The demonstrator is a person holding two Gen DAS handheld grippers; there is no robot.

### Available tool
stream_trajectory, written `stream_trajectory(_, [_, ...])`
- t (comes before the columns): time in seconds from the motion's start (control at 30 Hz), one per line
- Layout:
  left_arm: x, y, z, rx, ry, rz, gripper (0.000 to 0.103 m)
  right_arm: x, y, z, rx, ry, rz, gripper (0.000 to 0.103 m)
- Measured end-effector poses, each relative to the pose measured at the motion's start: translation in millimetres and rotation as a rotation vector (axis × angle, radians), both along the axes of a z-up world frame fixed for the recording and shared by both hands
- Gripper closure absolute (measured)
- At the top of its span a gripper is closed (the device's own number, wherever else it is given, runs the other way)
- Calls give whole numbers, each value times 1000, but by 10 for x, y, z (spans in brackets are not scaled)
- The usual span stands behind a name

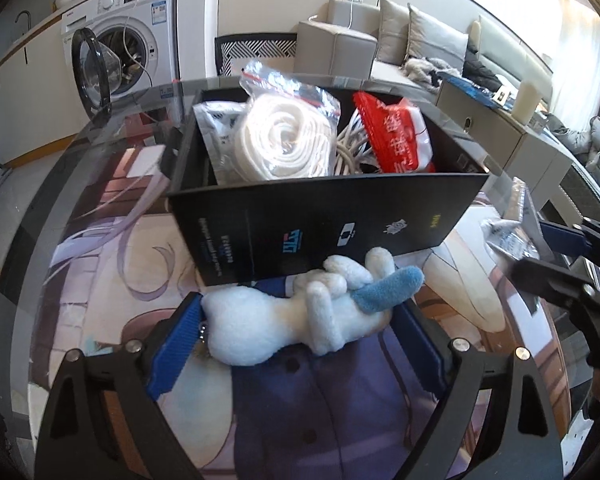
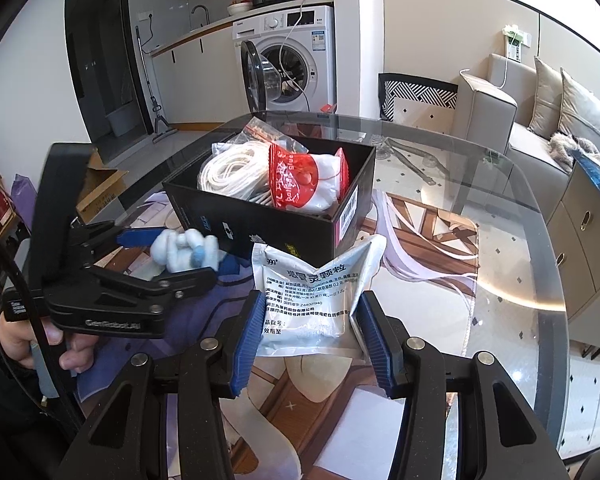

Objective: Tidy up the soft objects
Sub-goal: 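Carry the plush toy and white packet with both tools over the box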

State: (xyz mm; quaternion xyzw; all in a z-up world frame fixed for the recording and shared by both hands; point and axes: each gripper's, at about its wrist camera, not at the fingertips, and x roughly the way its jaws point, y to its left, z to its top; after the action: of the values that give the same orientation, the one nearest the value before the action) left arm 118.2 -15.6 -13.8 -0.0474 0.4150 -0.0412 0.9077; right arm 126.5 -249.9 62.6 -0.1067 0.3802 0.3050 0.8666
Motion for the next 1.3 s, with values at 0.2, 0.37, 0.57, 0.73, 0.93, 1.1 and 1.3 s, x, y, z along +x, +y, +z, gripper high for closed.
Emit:
stream_trajectory(0.2, [-153, 121, 138, -6, -53, 3, 11, -51, -4, 101, 33, -36, 8, 54])
stream_trajectory(0.37, [-208, 186, 255, -9, -96, -1, 11, -55, 14, 166, 58, -61, -2, 54])
stream_trajectory(0.57, [-256, 210, 406, 13, -160, -29, 11, -35, 49, 223, 83, -89, -13, 54])
stream_trajectory(0.73, [-207, 229, 514, 12, -196, -36, 11, 18, 113, 294, 96, -116, -11, 54])
stream_trajectory(0.93, [-116, 302, 610, 1, -244, -15, 11, 139, 247, 365, 107, -142, 12, 54])
stream_trajectory(1.1, [10, 323, 621, 9, -251, -13, 11, 256, 367, 351, 109, -148, 33, 54])
stream_trajectory(1.3, [157, 371, 635, 1, -256, -5, 11, 420, 506, 242, 106, -134, 47, 54])
